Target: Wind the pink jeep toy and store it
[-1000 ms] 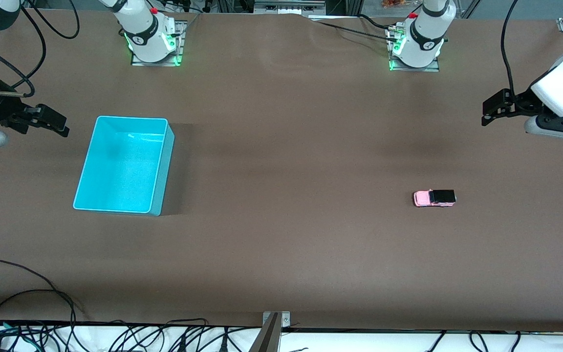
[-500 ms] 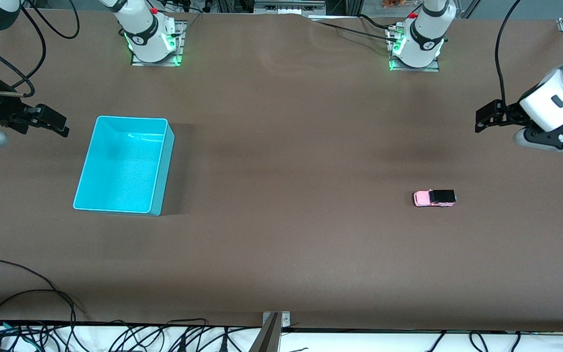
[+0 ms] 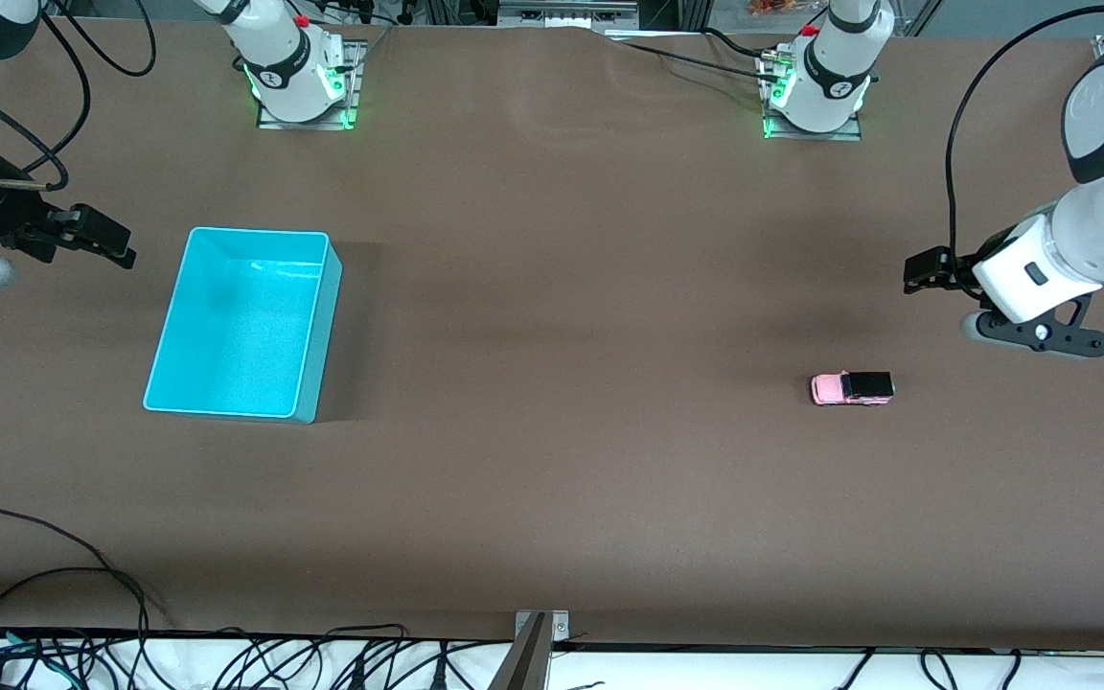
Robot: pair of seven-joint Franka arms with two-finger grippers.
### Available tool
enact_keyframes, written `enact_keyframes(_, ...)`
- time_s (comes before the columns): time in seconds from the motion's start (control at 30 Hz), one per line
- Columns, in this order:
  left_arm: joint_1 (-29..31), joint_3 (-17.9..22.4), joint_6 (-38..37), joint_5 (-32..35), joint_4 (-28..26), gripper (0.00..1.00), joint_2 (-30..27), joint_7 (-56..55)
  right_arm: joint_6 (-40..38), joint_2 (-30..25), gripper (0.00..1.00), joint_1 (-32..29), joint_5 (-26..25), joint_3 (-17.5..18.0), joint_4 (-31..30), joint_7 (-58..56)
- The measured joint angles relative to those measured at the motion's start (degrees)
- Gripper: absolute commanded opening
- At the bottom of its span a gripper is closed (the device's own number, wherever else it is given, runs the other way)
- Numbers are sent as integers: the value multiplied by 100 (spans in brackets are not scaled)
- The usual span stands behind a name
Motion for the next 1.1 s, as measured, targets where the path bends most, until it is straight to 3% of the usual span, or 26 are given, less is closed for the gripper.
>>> enact_keyframes(0.6,89,15,77,0,-98,100,481,2570,0,0,100,0,0,0,0,0)
enact_keyframes(1.1,382,21,2411,1,-1405,100,777,5551,0,1,100,0,0,0,0,0)
